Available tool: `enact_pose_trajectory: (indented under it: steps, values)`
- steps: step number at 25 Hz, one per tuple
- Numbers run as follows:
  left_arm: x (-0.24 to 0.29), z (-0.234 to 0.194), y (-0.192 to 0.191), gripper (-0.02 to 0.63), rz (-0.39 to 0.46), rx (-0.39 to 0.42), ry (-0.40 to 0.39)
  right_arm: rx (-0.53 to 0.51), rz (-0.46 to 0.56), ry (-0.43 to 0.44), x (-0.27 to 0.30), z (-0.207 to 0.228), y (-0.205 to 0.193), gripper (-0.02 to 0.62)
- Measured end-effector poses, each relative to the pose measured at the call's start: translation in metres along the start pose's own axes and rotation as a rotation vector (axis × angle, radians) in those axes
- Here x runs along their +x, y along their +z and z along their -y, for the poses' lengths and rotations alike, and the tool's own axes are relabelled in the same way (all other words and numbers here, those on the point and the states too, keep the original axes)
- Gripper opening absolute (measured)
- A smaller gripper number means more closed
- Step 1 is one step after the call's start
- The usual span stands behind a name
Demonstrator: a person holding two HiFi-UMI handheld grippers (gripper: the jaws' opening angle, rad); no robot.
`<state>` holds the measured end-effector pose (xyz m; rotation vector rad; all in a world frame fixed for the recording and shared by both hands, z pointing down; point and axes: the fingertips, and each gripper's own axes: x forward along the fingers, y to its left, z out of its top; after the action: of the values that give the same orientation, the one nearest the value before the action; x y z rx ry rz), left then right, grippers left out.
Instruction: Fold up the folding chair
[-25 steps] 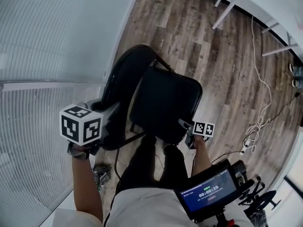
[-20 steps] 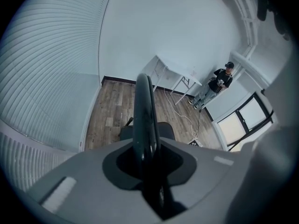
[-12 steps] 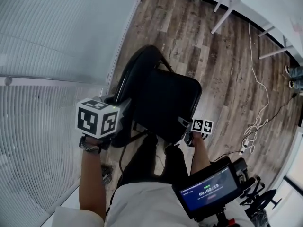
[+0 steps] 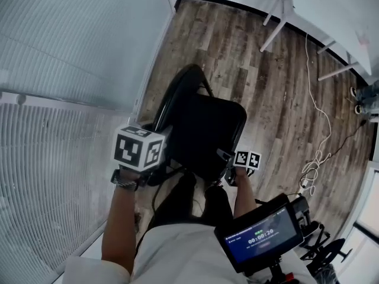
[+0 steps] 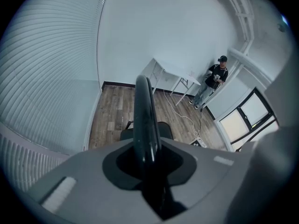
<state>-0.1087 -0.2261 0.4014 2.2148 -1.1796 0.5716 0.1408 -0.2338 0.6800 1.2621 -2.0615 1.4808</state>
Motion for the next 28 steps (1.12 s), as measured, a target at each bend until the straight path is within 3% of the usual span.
enact_pose_trajectory:
  steps: [28]
  values:
    - [-0.013, 0.003, 0.01, 0.067, 0.0, -0.018, 0.015, 0.001, 0.003, -0.007, 0.007, -0.092, 0.01, 0.308]
